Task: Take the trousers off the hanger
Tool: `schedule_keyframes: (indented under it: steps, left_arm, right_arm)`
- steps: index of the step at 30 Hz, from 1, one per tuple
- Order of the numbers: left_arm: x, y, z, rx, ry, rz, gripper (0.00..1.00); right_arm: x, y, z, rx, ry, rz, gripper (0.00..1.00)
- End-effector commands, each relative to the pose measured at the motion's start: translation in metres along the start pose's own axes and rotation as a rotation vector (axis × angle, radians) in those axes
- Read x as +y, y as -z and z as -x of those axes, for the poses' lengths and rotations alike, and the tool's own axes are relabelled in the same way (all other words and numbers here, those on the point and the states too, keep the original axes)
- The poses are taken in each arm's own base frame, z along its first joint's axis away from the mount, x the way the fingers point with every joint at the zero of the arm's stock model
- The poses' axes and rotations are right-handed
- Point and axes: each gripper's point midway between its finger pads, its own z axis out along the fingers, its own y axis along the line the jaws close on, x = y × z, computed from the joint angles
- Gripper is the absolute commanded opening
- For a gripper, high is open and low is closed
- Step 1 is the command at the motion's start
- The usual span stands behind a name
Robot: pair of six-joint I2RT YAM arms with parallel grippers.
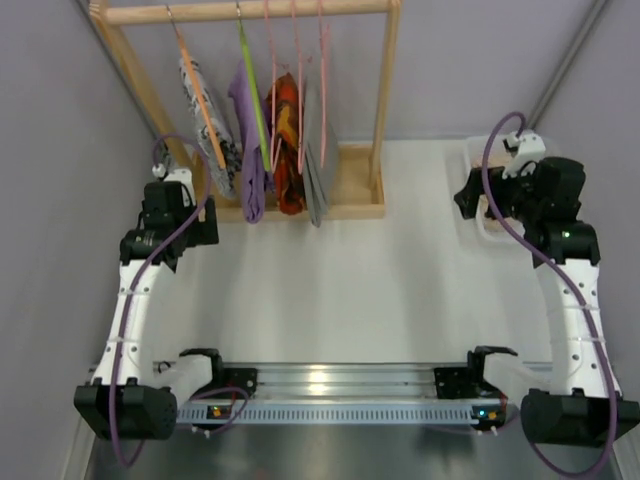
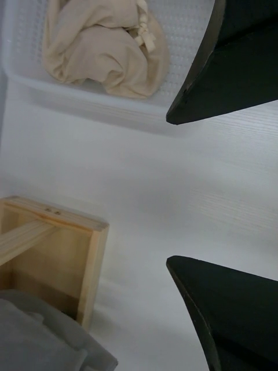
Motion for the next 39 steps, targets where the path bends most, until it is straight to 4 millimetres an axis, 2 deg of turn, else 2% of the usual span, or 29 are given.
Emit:
schedule_keyframes:
  steps: [1,2,3,4,6,7,8,9,10,11,12,13,14,15,17,19,20,21,22,23,24,25,26,27,28,32,34,38,39]
  left_arm:
    - [0.000,-0.017,-0.015,0.060,-0.024,0.009,0.99]
    - [-0.002,-0.021,-0.020,0.078,-0.027,0.001,0.99]
    - [-0.004,-0.023,-0.024,0.090,-0.029,-0.004,0.98]
    - [-0.004,-0.025,-0.028,0.102,-0.031,-0.003,0.99]
    - [-0.003,-0.026,-0.028,0.104,-0.032,0.005,0.99]
    - [-0.001,-0.025,-0.026,0.099,-0.030,0.012,0.99]
    - [0.000,-0.024,-0.023,0.090,-0.028,0.015,0.99]
    - [0.000,-0.021,-0.021,0.080,-0.027,0.016,0.99]
    - [0.001,-0.020,-0.020,0.073,-0.026,0.018,0.99]
    - [0.001,-0.019,-0.019,0.069,-0.025,0.016,0.99]
    - [0.001,-0.018,-0.020,0.066,-0.023,0.016,0.99]
    - [0.001,-0.016,-0.020,0.057,-0.023,0.013,0.98]
    - [0.001,-0.015,-0.019,0.051,-0.020,0.014,0.99]
    - [0.002,-0.015,-0.021,0.051,-0.018,0.019,0.99]
    - [0.003,-0.012,-0.018,0.028,-0.013,0.021,0.98]
    - [0.004,-0.011,-0.018,0.022,-0.008,0.026,0.99]
    - [0.004,-0.010,-0.017,0.018,-0.004,0.027,0.98]
    - [0.005,-0.010,-0.017,0.017,-0.003,0.026,0.99]
    - [0.005,-0.010,-0.017,0.017,-0.001,0.024,0.99]
    - [0.005,-0.008,-0.017,0.010,0.000,0.022,0.99]
    - [0.004,-0.007,-0.018,0.007,-0.001,0.015,0.98]
    - [0.004,-0.007,-0.019,0.009,-0.002,0.012,0.99]
    - [0.005,-0.007,-0.022,0.013,-0.005,0.013,0.98]
    - [0.006,-0.006,-0.023,0.010,-0.002,0.019,0.99]
    - [0.007,-0.006,-0.024,0.011,-0.001,0.021,0.99]
    - [0.010,-0.004,-0.028,0.009,0.009,0.027,0.99]
    - [0.013,-0.001,-0.026,-0.004,0.012,0.036,0.99]
    - [0.019,0.006,-0.017,-0.045,0.034,0.065,0.99]
    - [0.021,0.009,-0.014,-0.060,0.041,0.077,0.99]
  right_arm:
    - [0.011,0.018,0.066,-0.125,0.039,0.028,0.99]
    - [0.014,0.021,0.091,-0.161,0.045,0.042,0.99]
    - [0.021,0.023,0.101,-0.175,0.045,0.081,0.99]
    - [0.028,0.032,0.126,-0.235,0.051,0.105,0.99]
    - [0.044,0.029,0.146,-0.271,0.002,0.189,0.99]
    - [0.055,0.039,0.172,-0.339,-0.013,0.223,0.98]
    - [0.060,0.034,0.181,-0.345,-0.028,0.244,0.97]
    - [0.084,0.035,0.189,-0.355,-0.019,0.314,0.94]
    - [0.099,0.048,0.209,-0.401,-0.019,0.354,0.93]
    - [0.109,0.041,0.214,-0.395,-0.027,0.386,0.91]
    - [0.130,0.044,0.217,-0.395,-0.025,0.451,0.90]
    - [0.141,0.049,0.223,-0.405,-0.047,0.489,0.88]
    - [0.150,0.047,0.226,-0.412,-0.055,0.518,0.85]
    - [0.167,0.047,0.225,-0.402,-0.062,0.563,0.79]
    - [0.184,0.038,0.222,-0.376,-0.097,0.598,0.72]
    - [0.214,0.035,0.216,-0.343,-0.109,0.661,0.60]
    - [0.223,0.023,0.212,-0.317,-0.116,0.669,0.57]
    - [0.243,0.022,0.207,-0.294,-0.110,0.709,0.53]
    - [0.254,0.025,0.212,-0.302,-0.102,0.729,0.50]
    - [0.265,0.011,0.208,-0.275,-0.101,0.738,0.48]
    - [0.282,0.014,0.206,-0.270,-0.092,0.762,0.45]
    - [0.291,0.021,0.214,-0.295,-0.077,0.780,0.45]
    - [0.300,0.015,0.212,-0.285,-0.070,0.789,0.44]
    - [0.313,0.020,0.213,-0.291,-0.064,0.812,0.44]
    - [0.321,0.030,0.223,-0.329,-0.061,0.835,0.42]
    - [0.338,0.027,0.236,-0.370,-0.089,0.835,0.42]
    - [0.339,0.020,0.242,-0.377,-0.132,0.795,0.43]
    - [0.346,-0.014,0.232,-0.316,-0.215,0.749,0.43]
    - [0.350,-0.017,0.230,-0.309,-0.216,0.768,0.42]
